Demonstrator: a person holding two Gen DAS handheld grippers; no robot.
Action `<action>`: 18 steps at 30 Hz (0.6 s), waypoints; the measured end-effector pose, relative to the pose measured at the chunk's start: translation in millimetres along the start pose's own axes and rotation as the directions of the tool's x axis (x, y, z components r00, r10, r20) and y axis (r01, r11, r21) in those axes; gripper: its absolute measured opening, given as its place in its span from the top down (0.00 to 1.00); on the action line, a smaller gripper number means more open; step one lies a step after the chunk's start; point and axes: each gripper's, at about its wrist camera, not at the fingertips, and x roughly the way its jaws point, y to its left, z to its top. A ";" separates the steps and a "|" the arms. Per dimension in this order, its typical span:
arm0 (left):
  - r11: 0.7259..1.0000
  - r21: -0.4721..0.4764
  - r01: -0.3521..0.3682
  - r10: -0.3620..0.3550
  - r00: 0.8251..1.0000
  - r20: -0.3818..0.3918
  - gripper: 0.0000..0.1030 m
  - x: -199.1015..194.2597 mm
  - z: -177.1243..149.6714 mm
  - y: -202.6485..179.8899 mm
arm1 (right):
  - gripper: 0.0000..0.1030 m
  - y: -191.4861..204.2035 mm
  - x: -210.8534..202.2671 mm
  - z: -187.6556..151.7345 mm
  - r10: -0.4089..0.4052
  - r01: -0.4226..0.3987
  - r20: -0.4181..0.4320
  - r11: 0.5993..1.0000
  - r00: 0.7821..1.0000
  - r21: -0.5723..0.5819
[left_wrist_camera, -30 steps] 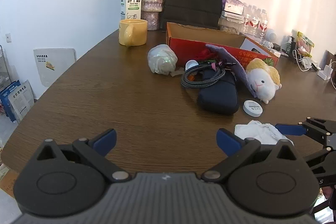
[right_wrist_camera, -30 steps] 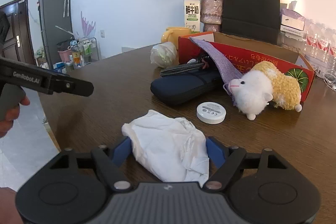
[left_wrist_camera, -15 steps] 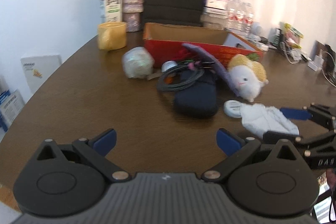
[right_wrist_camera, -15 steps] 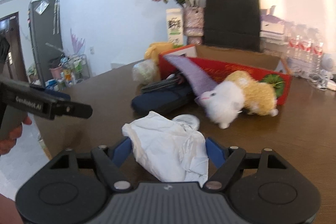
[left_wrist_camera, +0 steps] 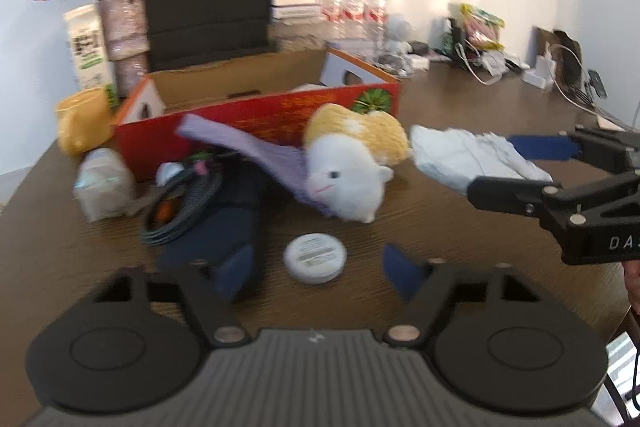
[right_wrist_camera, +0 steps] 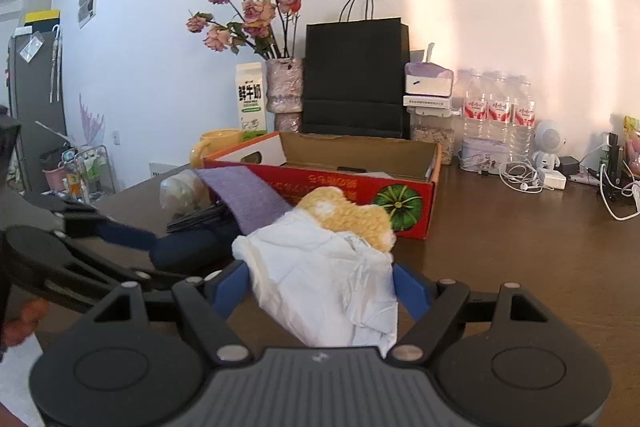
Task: Organize objects
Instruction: 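Lower the left tool onto the white round tin and close it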
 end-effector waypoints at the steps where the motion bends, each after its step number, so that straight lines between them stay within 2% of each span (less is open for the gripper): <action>1: 1.000 0.010 0.007 -0.007 1.000 -0.004 0.39 4.8 1.4 -2.8 | 0.24 -2.8 0.2 -0.1 0.001 -0.001 0.001 1.000 1.000 0.001; 4: 0.999 0.037 -0.006 0.007 1.000 -0.022 0.53 20.3 4.3 -10.4 | 0.23 -7.5 2.5 0.2 0.007 -0.007 0.003 1.000 1.000 0.004; 5: 0.999 0.040 -0.012 0.013 0.999 -0.031 0.55 25.7 4.9 -11.5 | 0.23 -8.9 3.3 0.3 0.011 -0.011 0.005 1.000 1.000 0.005; 13: 0.998 0.034 -0.055 0.057 0.996 -0.062 0.53 46.1 6.9 -7.8 | 0.23 -11.8 13.7 -0.8 0.032 -0.032 0.000 0.999 0.999 0.012; 18: 0.997 0.044 -0.064 0.067 0.997 -0.049 0.51 48.7 6.4 -7.6 | 0.23 -12.1 17.1 -2.2 0.035 -0.035 -0.006 0.999 0.999 0.018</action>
